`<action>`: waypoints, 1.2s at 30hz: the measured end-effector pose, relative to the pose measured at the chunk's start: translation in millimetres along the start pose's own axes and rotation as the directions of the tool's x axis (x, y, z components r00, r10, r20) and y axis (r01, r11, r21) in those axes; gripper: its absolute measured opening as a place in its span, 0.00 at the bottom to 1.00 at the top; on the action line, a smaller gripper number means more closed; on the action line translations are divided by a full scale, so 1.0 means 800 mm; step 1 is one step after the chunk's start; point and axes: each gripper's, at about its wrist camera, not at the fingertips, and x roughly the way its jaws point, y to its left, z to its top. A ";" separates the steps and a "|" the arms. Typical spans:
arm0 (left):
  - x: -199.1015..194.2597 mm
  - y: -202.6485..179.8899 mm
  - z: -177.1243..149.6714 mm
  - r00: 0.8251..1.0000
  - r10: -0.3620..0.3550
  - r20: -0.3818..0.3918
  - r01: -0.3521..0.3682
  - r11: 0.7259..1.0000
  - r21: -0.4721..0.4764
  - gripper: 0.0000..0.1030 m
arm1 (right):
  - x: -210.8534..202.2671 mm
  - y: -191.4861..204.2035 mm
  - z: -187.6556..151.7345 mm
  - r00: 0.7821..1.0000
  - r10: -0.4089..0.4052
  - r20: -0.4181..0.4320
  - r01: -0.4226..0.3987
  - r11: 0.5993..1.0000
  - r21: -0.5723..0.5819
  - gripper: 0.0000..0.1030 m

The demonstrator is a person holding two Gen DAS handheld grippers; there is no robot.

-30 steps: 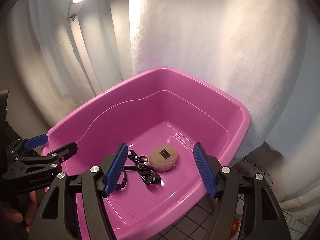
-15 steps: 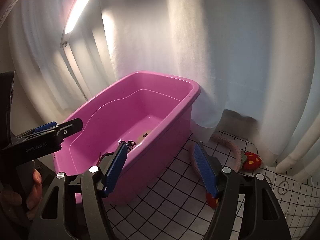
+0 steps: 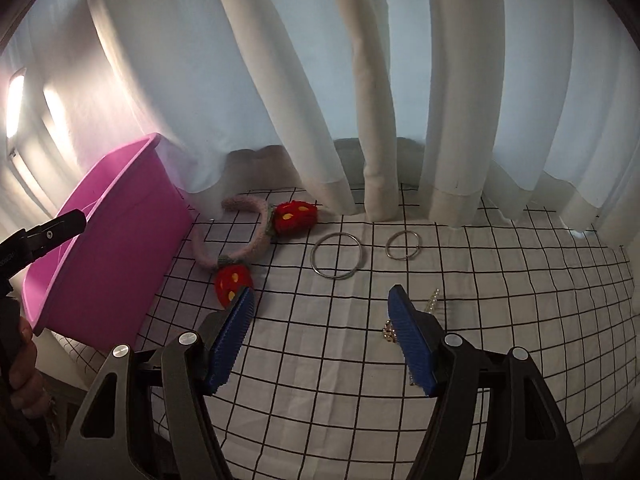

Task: Organize jewelry
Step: 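Move both tools back toward the pearl hair claw and strawberry headband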

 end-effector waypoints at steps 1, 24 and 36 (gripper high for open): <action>0.009 -0.009 -0.004 1.000 -0.004 -0.012 0.004 1.000 0.011 0.94 | 0.000 -0.015 -0.006 1.000 -0.013 -0.008 0.013 1.000 0.023 0.64; 0.181 -0.034 -0.035 0.985 0.096 -0.145 -0.079 0.990 0.119 0.94 | 0.137 -0.095 -0.069 0.985 -0.030 -0.170 0.060 0.983 0.175 0.64; 0.232 -0.042 -0.024 0.981 0.089 -0.173 -0.066 0.989 0.135 0.94 | 0.163 -0.097 -0.071 0.978 -0.074 -0.193 0.111 0.976 0.186 0.64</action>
